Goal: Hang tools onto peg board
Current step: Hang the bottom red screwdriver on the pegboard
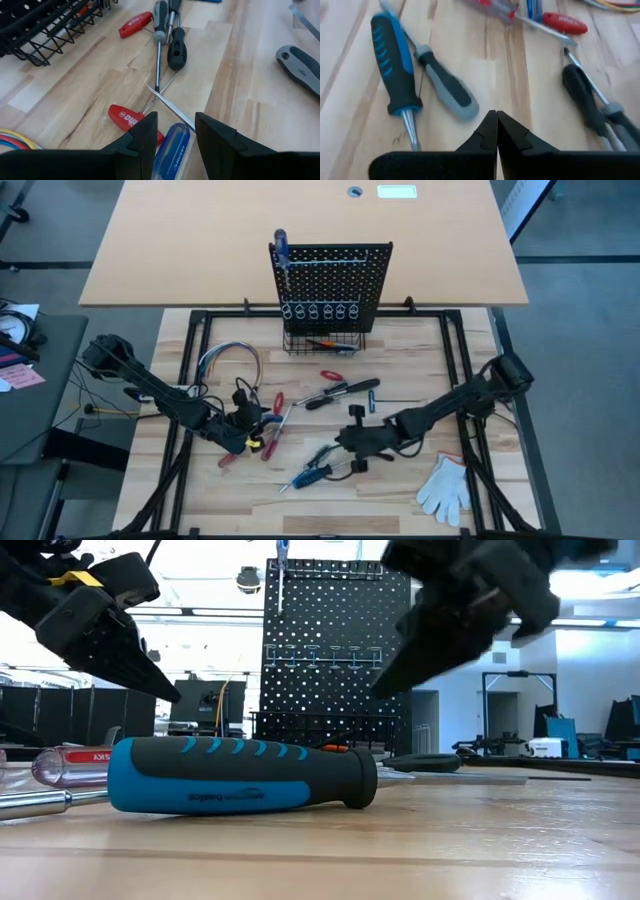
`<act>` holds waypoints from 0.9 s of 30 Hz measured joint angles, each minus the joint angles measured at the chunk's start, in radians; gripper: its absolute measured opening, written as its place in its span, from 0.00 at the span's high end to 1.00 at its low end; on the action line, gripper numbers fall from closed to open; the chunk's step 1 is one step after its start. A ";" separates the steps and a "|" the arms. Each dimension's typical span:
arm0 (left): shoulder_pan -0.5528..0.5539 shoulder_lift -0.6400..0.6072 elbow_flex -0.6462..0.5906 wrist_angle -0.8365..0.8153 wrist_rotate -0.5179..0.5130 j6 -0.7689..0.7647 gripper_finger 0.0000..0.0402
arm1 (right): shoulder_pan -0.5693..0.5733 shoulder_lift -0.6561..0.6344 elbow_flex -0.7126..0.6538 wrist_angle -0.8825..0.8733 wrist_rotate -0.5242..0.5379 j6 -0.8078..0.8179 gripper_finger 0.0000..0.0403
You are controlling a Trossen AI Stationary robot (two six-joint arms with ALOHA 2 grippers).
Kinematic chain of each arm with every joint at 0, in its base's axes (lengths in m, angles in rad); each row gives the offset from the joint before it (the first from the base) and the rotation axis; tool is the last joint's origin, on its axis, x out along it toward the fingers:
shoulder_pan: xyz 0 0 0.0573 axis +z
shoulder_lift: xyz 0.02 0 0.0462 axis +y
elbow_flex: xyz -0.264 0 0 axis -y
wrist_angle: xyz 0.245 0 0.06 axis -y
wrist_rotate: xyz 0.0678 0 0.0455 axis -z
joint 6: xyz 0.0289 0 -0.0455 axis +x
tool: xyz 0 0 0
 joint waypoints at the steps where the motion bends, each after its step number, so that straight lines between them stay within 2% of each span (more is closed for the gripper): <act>1: 0.000 0.000 0.000 0.002 -0.004 0.000 0.68 | -0.003 0.000 -0.024 0.067 0.000 -0.006 0.98; 5: 0.000 0.000 0.000 0.011 -0.019 -0.005 0.68 | -0.046 -0.001 -0.091 0.221 0.000 -0.003 0.97; 8: 0.000 0.000 0.000 0.024 -0.034 -0.006 0.68 | -0.084 -0.001 -0.101 0.284 0.000 -0.003 0.91; 12: 0.006 0.000 0.000 0.038 -0.045 -0.008 0.68 | -0.124 -0.002 -0.098 0.399 -0.074 -0.003 0.76; 20: 0.014 0.042 0.000 0.085 -0.045 0.017 0.68 | -0.159 -0.001 -0.099 0.403 -0.092 -0.019 0.43; 24: -0.015 0.058 0.060 -0.089 0.002 0.178 0.68 | -0.139 -0.001 -0.099 0.402 -0.136 -0.049 0.37; 27: -0.061 0.062 0.161 -0.310 0.025 0.168 0.68 | -0.124 -0.001 -0.099 0.403 -0.136 -0.063 0.36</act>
